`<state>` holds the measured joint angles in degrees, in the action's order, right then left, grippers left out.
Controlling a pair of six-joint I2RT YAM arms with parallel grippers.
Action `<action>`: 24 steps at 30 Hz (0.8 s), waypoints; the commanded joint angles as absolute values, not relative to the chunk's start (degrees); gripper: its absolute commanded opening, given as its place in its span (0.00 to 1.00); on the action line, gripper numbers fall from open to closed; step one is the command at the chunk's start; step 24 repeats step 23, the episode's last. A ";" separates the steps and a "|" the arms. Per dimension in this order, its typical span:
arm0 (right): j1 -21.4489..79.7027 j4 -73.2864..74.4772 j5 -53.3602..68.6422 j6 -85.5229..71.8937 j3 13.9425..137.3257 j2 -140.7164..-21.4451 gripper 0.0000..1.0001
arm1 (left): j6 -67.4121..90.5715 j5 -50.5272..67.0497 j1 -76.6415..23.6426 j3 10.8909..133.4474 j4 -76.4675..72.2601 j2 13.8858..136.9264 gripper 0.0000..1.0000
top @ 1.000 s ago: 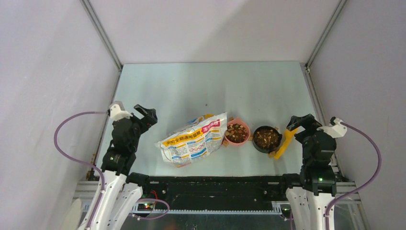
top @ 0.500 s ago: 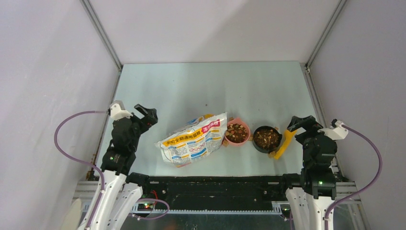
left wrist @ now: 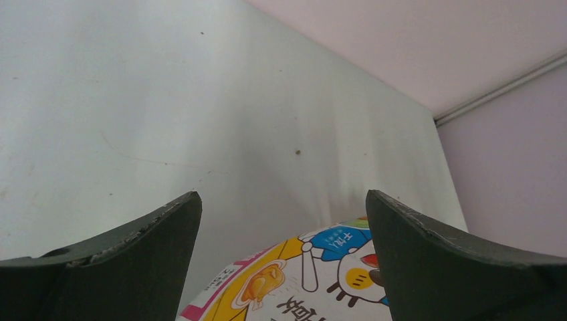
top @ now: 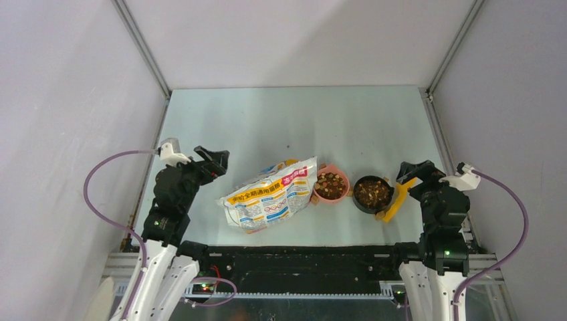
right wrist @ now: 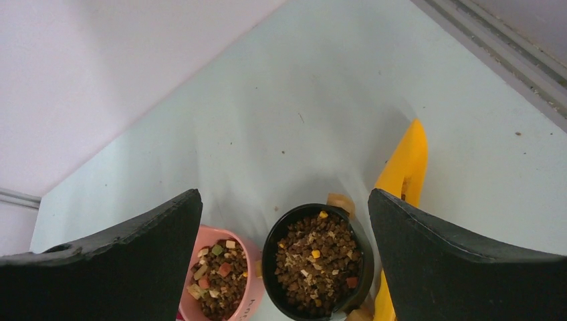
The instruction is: Serve the pet food
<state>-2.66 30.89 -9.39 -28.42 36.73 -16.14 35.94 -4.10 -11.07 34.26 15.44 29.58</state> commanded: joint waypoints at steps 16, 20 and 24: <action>-2.81 28.02 -11.63 -29.31 36.74 -16.43 0.99 | 34.83 -3.29 -10.73 35.78 14.83 29.18 0.99; -2.81 28.01 -11.20 -29.02 36.73 -16.61 0.99 | 34.10 -2.02 -10.73 34.61 13.77 28.22 0.99; -2.81 27.87 -10.91 -28.88 36.72 -16.47 0.99 | 35.30 -5.82 -10.72 36.02 16.56 28.90 0.99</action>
